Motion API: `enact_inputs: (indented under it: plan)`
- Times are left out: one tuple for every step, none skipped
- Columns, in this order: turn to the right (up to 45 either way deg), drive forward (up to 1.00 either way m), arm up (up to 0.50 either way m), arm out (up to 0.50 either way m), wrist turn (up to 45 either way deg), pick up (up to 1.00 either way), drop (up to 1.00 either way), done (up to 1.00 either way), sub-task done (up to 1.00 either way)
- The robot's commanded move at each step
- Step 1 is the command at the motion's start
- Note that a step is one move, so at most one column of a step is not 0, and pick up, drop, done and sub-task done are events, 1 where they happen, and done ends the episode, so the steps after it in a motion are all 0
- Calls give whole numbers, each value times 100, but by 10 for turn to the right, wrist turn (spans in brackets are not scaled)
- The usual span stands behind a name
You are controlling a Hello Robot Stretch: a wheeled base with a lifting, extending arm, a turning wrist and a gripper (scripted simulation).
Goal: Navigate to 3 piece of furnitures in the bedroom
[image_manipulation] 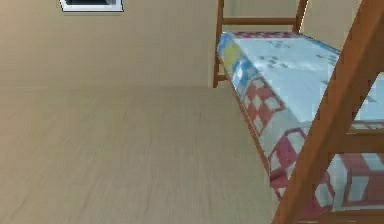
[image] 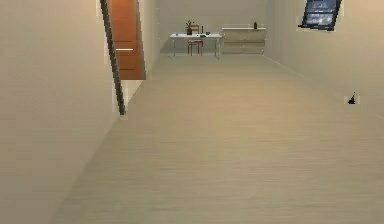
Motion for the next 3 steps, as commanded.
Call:
enact_inputs:
  plan:
    - [0,100,0,0,0,0,0,0,0]
    - [0,100,0,0,0,0,0,0,0]
    - [0,100,0,0,0,0,0,0,0]
